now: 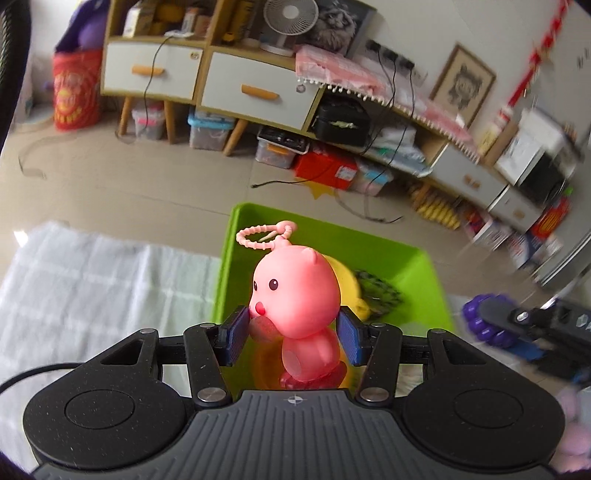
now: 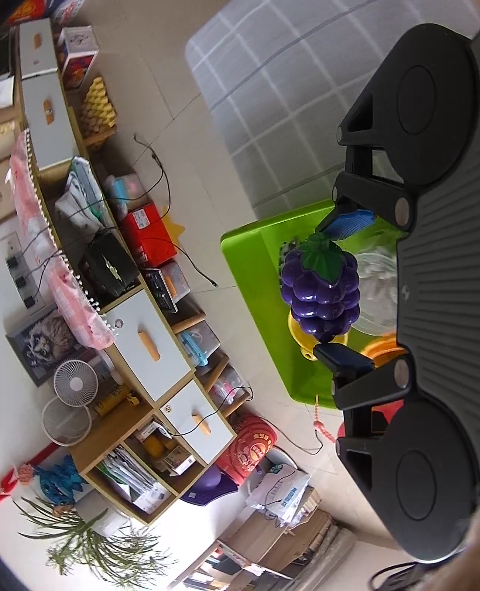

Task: Organize rigid objects
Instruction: 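Carry the pig with the left tool while the right tool carries the grape to the green bin, then release the pig from the left tool while the right tool releases the grape into the bin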

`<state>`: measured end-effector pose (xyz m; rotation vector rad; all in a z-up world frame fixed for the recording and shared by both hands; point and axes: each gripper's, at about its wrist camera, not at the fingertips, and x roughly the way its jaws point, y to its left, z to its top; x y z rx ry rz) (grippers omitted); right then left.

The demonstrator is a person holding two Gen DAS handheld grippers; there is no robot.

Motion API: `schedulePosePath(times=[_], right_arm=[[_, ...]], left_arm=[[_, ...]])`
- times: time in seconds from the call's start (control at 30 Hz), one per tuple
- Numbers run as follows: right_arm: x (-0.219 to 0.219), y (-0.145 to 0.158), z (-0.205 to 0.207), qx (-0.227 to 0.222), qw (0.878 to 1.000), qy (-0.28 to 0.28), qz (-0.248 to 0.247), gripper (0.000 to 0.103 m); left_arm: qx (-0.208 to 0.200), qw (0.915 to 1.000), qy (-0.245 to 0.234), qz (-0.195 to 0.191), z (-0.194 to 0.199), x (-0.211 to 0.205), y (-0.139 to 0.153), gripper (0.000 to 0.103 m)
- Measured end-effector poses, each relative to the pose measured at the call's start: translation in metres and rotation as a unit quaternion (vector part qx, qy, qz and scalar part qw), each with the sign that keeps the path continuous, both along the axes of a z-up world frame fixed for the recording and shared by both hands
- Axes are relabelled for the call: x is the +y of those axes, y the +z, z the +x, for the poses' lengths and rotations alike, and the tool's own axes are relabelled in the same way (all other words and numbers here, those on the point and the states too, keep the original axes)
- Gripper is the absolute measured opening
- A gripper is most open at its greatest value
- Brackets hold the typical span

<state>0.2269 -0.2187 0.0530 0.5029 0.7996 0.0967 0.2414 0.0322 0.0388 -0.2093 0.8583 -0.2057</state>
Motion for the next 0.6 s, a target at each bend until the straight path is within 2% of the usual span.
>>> schedulePosePath(times=[0.13, 0.3, 0.6], right_arm=[[0.005, -0.01, 0.017, 0.003, 1.0, 0.012, -0.025, 0.038], [0.007, -0.028, 0.034, 0.018, 0.999, 0.016, -0.037, 0.038], [0.008, -0.047, 0.05, 0.03, 0.998, 0.014, -0.046, 0.038]], left_arm=[[-0.001, 0.9961, -0.037, 0.08, 0.014, -0.017, -0.009, 0.056], [0.004, 0.9877, -0.067, 0.141, 0.027, -0.034, -0.022, 0.056], [0.011, 0.9844, -0.073, 0.159, 0.045, -0.038, -0.032, 0.056]])
